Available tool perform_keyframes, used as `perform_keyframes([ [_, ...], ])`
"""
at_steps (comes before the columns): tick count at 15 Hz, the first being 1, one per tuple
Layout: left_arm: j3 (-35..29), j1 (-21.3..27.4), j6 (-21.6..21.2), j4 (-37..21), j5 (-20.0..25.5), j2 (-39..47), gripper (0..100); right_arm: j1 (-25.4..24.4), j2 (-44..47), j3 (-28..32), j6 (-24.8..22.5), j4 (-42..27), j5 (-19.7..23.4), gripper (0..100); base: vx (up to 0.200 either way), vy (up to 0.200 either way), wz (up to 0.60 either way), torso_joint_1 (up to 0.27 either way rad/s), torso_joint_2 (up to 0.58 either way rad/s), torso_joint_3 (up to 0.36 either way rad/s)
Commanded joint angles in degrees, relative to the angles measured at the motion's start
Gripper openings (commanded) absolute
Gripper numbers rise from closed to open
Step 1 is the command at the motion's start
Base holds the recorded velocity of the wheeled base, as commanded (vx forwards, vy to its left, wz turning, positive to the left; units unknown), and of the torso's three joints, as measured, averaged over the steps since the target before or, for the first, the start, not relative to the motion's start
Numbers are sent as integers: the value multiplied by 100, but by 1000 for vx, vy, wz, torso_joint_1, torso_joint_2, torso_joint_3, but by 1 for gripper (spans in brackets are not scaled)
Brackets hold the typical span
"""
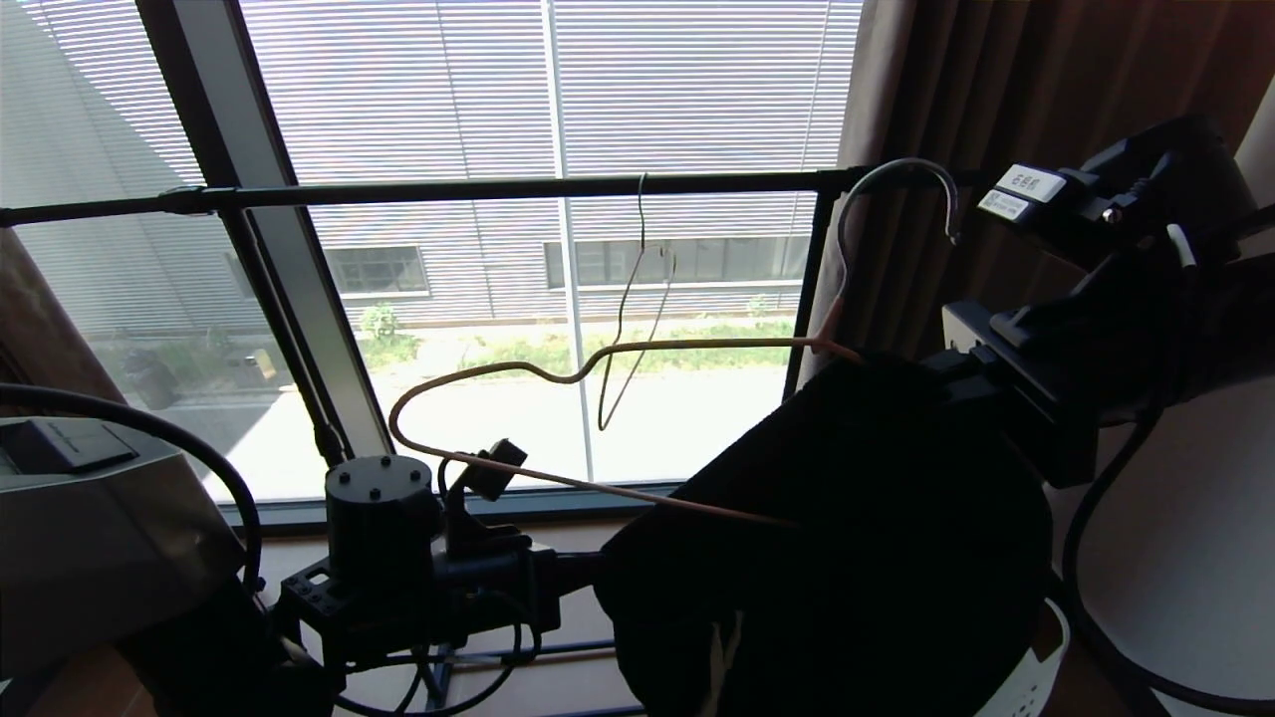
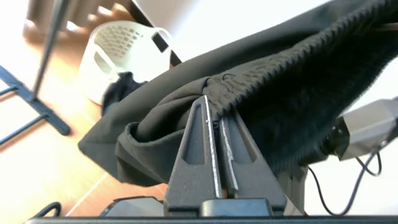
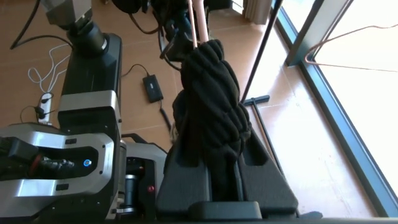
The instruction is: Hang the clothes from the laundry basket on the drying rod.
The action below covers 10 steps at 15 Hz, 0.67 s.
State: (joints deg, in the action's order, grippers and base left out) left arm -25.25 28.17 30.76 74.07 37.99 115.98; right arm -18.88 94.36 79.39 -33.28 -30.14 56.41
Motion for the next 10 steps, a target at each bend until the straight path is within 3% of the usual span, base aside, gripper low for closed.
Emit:
perform_keyframes([
  [1, 152, -189, 0, 72, 7, -172, 0, 174, -119, -143, -3, 25, -7, 0, 0, 0, 0, 0, 0, 0],
  [10, 573, -725, -52, 64, 7, -814, 0, 473, -242, -679, -29, 34, -86, 0, 0, 0, 0, 0, 0, 0],
])
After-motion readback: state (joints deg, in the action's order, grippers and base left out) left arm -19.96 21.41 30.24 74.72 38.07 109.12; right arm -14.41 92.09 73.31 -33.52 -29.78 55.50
